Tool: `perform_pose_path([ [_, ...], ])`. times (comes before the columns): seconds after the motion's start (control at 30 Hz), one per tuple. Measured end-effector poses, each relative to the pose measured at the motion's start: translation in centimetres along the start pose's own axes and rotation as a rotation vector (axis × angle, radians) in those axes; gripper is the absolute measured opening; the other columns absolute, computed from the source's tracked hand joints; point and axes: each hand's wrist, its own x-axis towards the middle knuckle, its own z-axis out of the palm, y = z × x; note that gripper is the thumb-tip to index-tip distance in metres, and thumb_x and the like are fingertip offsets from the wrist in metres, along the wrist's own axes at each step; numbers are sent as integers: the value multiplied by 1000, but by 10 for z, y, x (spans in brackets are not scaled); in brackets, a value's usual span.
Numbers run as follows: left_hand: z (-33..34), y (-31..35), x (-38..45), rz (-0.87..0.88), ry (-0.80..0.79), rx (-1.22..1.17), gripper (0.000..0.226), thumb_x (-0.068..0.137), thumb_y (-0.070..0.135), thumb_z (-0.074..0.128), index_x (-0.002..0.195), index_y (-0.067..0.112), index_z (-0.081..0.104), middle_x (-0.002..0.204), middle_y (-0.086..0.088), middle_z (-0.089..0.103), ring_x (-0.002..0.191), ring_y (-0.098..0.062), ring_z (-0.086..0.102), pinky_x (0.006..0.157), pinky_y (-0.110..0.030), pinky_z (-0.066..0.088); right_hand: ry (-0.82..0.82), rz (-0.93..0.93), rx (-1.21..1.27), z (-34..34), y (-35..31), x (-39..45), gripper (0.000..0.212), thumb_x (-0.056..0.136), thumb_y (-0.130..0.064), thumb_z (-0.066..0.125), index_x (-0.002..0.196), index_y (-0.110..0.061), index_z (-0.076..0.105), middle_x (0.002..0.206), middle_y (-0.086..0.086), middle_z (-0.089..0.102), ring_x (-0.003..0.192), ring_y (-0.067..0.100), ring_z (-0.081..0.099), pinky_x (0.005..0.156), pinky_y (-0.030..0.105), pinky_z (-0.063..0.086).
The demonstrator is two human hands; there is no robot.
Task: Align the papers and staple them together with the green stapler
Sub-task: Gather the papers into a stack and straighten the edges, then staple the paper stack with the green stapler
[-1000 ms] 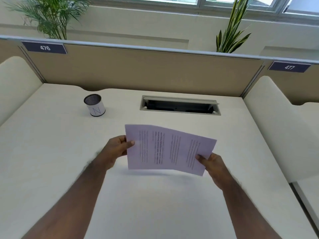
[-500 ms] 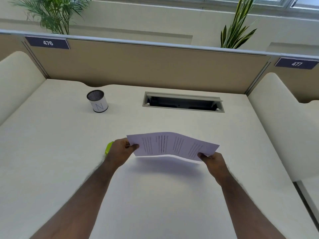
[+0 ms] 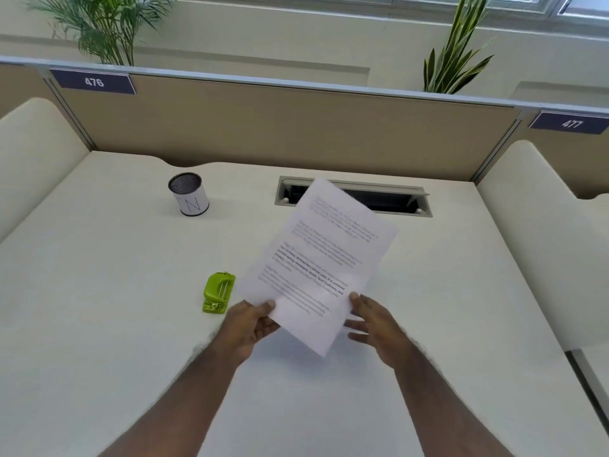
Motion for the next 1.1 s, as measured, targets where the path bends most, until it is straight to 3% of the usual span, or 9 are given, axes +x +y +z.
perform_pose_path([
  [0.13, 7, -32, -11, -74, -17, -23, 26, 89, -2, 60, 115, 0, 62, 90, -10, 78, 70, -19, 75, 63, -32, 63, 101, -83, 65, 9, 4, 11, 24, 94, -19, 63, 118, -17, 67, 111, 0, 76, 98, 21, 73, 76, 40, 62],
  [0.23, 3, -45, -17, -129, -20, 93, 31, 86, 1, 66, 117, -5, 63, 93, -14, 77, 73, -23, 75, 67, -34, 63, 190, -85, -37, 7, 3, 18, 14, 93, -13, 62, 103, -21, 69, 108, 3, 75, 98, 28, 70, 83, 53, 57],
  [0.33, -12, -39, -19, -206, -66, 260, 29, 88, 26, 68, 112, 10, 67, 99, -13, 77, 85, -31, 75, 67, -35, 61, 212, -77, -115, 7, 6, 25, 18, 94, -13, 59, 110, -17, 68, 110, 7, 74, 92, 27, 69, 71, 39, 54],
  [0.4, -26, -23, -12, -168, 56, 358, 30, 87, 41, 66, 100, 13, 67, 93, -12, 75, 72, -31, 74, 59, -33, 57, 213, -61, -120, 8, 10, 27, 23, 95, -12, 57, 116, -14, 67, 115, 10, 72, 96, 27, 69, 75, 37, 53],
  [0.47, -44, -4, 2, 8, 266, 424, 24, 88, 36, 65, 90, 12, 64, 88, -16, 70, 59, -29, 67, 55, -33, 53, 211, -41, -113, 9, 15, 28, 24, 96, -11, 56, 117, -13, 66, 116, 11, 72, 101, 31, 68, 80, 40, 52],
  [0.57, -71, 31, 26, 313, 600, 747, 19, 86, 23, 64, 98, 9, 67, 97, -20, 71, 86, -36, 68, 76, -41, 52, 195, 8, -111, 12, 25, 29, 20, 96, -13, 55, 112, -17, 66, 116, 9, 72, 106, 32, 68, 88, 47, 54],
  [0.63, -84, 52, 42, 391, 677, 874, 29, 85, 24, 63, 109, 9, 68, 106, -16, 70, 102, -35, 64, 89, -40, 49, 191, 37, -111, 16, 32, 28, 19, 96, -14, 55, 112, -19, 66, 115, 9, 72, 105, 31, 68, 90, 49, 54],
  [0.77, -97, 71, 71, 227, 497, 1000, 42, 89, 36, 61, 122, 9, 65, 125, -18, 64, 119, -34, 58, 105, -44, 44, 177, 55, -72, 28, 41, 28, 20, 97, -14, 55, 112, -19, 66, 115, 8, 72, 99, 27, 69, 83, 41, 55],
  [1.1, -97, 67, 85, 175, 274, 816, 11, 88, 15, 65, 91, 5, 68, 89, -14, 64, 85, -23, 56, 78, -35, 46, 130, 39, -22, 52, 45, 28, 26, 97, -12, 55, 121, -16, 64, 118, 7, 72, 109, 30, 68, 90, 47, 56],
])
